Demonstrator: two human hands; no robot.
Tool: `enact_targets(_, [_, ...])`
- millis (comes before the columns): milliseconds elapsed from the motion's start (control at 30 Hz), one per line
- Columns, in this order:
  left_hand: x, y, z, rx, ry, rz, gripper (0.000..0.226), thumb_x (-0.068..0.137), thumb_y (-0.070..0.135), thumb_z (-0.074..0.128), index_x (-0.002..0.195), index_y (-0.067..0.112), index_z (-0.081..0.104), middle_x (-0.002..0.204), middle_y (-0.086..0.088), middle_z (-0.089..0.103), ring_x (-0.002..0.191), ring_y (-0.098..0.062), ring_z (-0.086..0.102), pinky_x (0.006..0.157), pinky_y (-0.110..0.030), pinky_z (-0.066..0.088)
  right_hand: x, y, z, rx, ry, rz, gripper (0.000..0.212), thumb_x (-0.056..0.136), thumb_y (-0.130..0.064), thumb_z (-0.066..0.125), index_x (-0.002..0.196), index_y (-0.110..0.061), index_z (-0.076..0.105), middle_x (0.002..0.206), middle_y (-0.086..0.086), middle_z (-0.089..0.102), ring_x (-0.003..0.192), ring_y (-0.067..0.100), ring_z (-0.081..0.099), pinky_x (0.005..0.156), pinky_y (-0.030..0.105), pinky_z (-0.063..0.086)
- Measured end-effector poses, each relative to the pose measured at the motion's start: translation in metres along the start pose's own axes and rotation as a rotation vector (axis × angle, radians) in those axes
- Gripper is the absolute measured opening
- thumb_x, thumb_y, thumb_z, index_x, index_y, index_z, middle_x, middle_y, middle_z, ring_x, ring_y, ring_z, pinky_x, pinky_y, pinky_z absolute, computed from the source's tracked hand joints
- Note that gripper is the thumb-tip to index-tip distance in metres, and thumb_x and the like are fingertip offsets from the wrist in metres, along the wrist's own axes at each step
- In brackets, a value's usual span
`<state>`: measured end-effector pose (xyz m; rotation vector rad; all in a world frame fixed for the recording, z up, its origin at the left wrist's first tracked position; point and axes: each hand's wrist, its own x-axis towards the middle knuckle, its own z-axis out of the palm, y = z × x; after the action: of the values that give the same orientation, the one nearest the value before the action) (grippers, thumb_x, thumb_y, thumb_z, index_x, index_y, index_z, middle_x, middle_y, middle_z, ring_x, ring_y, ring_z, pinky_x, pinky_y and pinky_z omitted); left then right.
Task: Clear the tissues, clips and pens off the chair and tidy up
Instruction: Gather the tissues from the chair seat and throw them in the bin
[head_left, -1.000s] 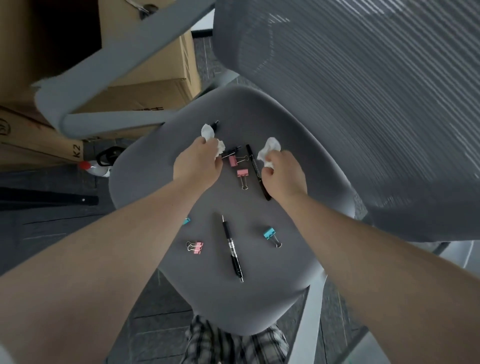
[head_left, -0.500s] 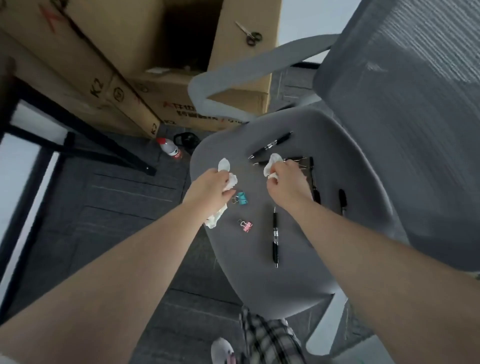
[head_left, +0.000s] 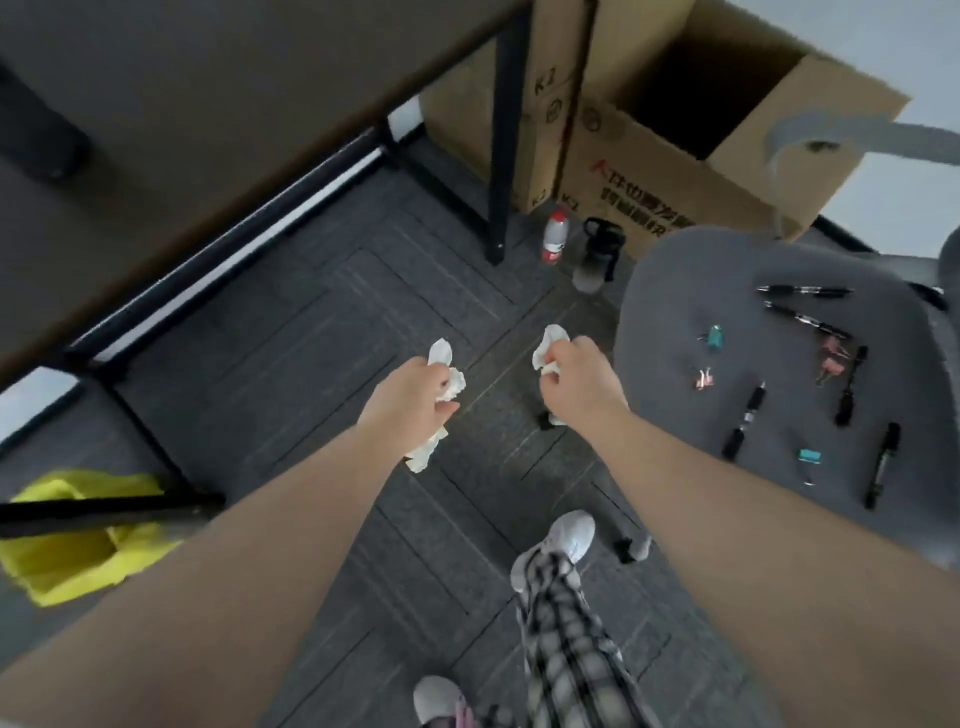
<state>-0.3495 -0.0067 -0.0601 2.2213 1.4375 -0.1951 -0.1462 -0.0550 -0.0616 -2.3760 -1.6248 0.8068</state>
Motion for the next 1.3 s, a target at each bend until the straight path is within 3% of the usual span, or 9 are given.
enact_targets(233, [-0.199,-0.159,-0.006,-0.135,0.07,-0.311,0.031,0.089,0.033,0.056,0.114,0.014,0.055,0.117,-0.009,0.055,0.104,-0.028,0.057,0.085,-0.036,0.048,-0.107,-0.182,0.111,-0.007,-0.158,-0.35,0.021,0.085,-0.009,0.045,0.102,-0.01,0.059,0.101,0.016,0.056,0.089,0.032,0.055,0.065,0.032,0.039])
enact_targets(367, [-0.288,-0.227,-0.005,-0.198,0.122,-0.474,0.033,0.09,0.033,0.056,0.116,0.013,0.056,0.12,-0.011,0.056,0.106,-0.028,0.057,0.084,-0.032,0.044,-0.165,-0.267,0.162,-0.053,-0.236,-0.506,0.024,0.088,-0.009,0.047,0.107,-0.007,0.062,0.099,0.012,0.049,0.087,0.029,0.05,0.067,0.03,0.036])
enact_targets(500, [-0.363,-0.289,0.004,-0.25,0.137,-0.649,0.031,0.091,0.03,0.053,0.113,0.008,0.054,0.116,-0.012,0.054,0.107,-0.032,0.056,0.079,-0.033,0.04,-0.207,-0.338,0.218,-0.102,-0.345,-0.672,0.022,0.084,-0.008,0.041,0.096,-0.014,0.057,0.098,0.008,0.056,0.081,0.023,0.047,0.056,0.024,0.031])
enact_targets(600, [-0.398,-0.331,0.013,-0.29,0.165,-0.714,0.031,0.09,0.032,0.054,0.113,0.01,0.056,0.117,-0.011,0.055,0.105,-0.03,0.056,0.081,-0.033,0.043,-0.222,-0.378,0.253,-0.161,-0.398,-0.72,0.021,0.087,-0.009,0.042,0.101,-0.013,0.058,0.096,0.008,0.052,0.082,0.023,0.047,0.054,0.025,0.03])
enact_targets(700, [-0.419,-0.378,0.02,-0.357,0.179,-0.76,0.029,0.089,0.031,0.056,0.11,0.011,0.056,0.108,-0.008,0.053,0.104,-0.03,0.056,0.08,-0.032,0.042,-0.225,-0.416,0.286,-0.224,-0.421,-0.745,0.025,0.091,-0.011,0.045,0.111,-0.009,0.06,0.1,0.011,0.049,0.089,0.027,0.052,0.065,0.031,0.037])
enact_targets(867, [-0.427,-0.459,0.02,-0.449,0.129,-0.869,0.026,0.088,0.029,0.057,0.101,0.007,0.054,0.095,-0.006,0.046,0.1,-0.032,0.053,0.078,-0.034,0.04,-0.206,-0.478,0.35,-0.287,-0.493,-0.731,0.03,0.092,-0.012,0.043,0.118,-0.009,0.058,0.109,0.016,0.052,0.095,0.032,0.056,0.067,0.031,0.038])
enact_targets(933, [-0.423,-0.493,0.018,-0.491,0.142,-0.903,0.026,0.087,0.032,0.059,0.097,0.009,0.053,0.097,-0.007,0.049,0.099,-0.032,0.054,0.079,-0.036,0.042,-0.197,-0.505,0.374,-0.302,-0.513,-0.725,0.027,0.092,-0.013,0.044,0.117,-0.009,0.056,0.108,0.016,0.053,0.092,0.032,0.057,0.065,0.031,0.038])
enact_targets(1067, [-0.408,-0.552,0.017,-0.616,0.204,-0.962,0.033,0.084,0.032,0.063,0.108,0.01,0.057,0.109,-0.011,0.055,0.103,-0.031,0.053,0.08,-0.034,0.041,-0.182,-0.559,0.417,-0.342,-0.538,-0.713,0.03,0.093,-0.016,0.049,0.121,-0.01,0.056,0.11,0.014,0.054,0.094,0.031,0.06,0.065,0.03,0.038])
enact_targets(1300, [-0.379,-0.638,0.033,-0.728,0.216,-0.964,0.035,0.084,0.032,0.063,0.109,0.008,0.056,0.111,-0.012,0.055,0.103,-0.031,0.053,0.081,-0.037,0.043,-0.16,-0.626,0.487,-0.416,-0.548,-0.652,0.031,0.094,-0.017,0.05,0.123,-0.01,0.056,0.116,0.013,0.054,0.098,0.03,0.059,0.069,0.031,0.044])
